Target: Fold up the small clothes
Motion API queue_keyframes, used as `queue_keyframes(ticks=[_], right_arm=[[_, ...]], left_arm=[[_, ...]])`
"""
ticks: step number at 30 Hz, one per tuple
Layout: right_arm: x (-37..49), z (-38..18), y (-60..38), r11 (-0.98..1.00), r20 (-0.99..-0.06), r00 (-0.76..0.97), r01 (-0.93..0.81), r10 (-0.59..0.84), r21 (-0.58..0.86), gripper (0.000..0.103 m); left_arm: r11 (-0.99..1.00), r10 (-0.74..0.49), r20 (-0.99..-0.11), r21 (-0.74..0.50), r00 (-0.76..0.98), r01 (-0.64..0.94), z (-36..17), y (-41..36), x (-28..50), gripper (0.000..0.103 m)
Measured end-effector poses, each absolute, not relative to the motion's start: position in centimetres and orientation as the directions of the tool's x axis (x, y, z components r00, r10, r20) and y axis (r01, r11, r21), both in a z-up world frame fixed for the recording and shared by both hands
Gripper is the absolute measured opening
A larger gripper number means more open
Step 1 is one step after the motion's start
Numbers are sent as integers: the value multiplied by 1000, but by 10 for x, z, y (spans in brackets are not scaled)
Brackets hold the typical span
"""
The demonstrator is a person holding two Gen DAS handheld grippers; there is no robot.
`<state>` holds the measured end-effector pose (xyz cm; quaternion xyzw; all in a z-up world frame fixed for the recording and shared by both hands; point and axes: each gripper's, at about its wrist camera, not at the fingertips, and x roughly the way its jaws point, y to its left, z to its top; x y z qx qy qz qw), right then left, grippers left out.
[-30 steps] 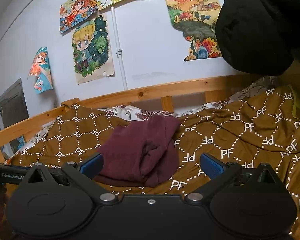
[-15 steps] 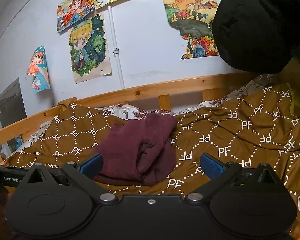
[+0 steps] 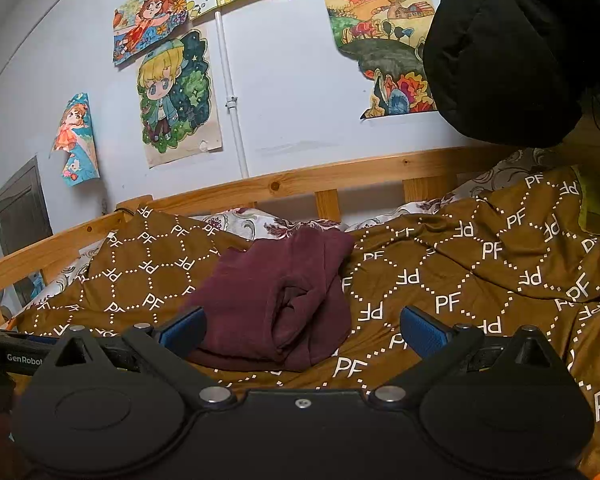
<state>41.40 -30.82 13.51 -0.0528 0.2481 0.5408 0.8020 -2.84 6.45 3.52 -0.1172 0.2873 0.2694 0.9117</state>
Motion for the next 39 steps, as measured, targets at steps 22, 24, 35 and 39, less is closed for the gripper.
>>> queue_keyframes(ticks=[22,24,35,39], right_arm=[[414,135,-308,413,-457,295,-892,839,183,102],[414,135,-308,413,-458,295,-892,839,183,102],[414,135,-308,414,-457,296,-892,839,183,102],[414,135,-308,414,-458,295,-892,839,183,102]], left_arm=[[827,424,-590,-58,687,-560,35,63,-28,102],[827,425,-590,-57,687,-560,35,62,-28,102],[832,419,-594,-50,686,-552,34,63,-28,102],[833,421,-594,-47,685,-552,34,62,-27,102]])
